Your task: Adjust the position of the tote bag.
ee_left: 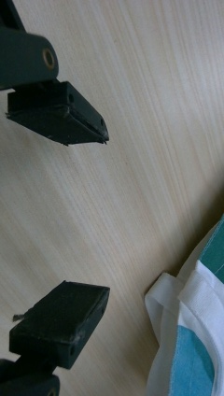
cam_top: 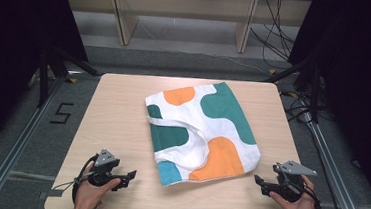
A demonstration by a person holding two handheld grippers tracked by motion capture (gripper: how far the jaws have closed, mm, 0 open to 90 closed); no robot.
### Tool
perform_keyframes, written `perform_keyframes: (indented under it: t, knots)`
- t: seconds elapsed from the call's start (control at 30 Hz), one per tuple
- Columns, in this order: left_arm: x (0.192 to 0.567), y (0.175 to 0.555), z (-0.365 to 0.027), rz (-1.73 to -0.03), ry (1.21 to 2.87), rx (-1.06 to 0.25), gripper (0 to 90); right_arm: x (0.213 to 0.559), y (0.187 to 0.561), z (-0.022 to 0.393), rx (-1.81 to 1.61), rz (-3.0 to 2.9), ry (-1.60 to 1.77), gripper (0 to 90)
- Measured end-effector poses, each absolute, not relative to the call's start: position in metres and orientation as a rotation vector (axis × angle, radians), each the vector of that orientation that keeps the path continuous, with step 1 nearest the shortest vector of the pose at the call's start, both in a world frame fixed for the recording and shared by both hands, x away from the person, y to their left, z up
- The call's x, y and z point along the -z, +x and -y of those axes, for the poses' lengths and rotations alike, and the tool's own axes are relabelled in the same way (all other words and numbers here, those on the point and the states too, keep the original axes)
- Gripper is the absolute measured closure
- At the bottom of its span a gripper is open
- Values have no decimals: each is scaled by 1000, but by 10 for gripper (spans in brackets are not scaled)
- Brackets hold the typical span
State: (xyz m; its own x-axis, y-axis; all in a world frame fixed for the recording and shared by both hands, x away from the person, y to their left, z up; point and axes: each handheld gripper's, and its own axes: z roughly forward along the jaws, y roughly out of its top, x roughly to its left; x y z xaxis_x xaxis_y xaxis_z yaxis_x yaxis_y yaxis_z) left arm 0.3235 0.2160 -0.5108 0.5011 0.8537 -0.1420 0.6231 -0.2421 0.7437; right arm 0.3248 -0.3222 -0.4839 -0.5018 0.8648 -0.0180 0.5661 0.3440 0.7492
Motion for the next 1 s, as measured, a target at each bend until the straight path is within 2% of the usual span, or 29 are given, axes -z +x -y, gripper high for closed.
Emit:
perform_keyframes:
  t: [0.13, 0.33, 0.43, 0.67, 1.0]
  knots:
    - [510, 324, -217, -1201, 1980, -383, 204, 485, 323, 322, -965, -2205, 1277, 285]
    - [510, 324, -219, -1220, 1962, -388, 206, 484, 325, 324, -985, -2182, 1280, 297]
    - [510, 324, -220, -1231, 1945, -347, 207, 485, 325, 323, -1006, -2168, 1291, 296]
    - [505, 321, -211, -1223, 1955, -366, 203, 482, 326, 322, -1016, -2177, 1307, 293]
    - [487, 315, -180, -1104, 1862, -174, 255, 475, 335, 314, -1102, -2116, 1327, 279]
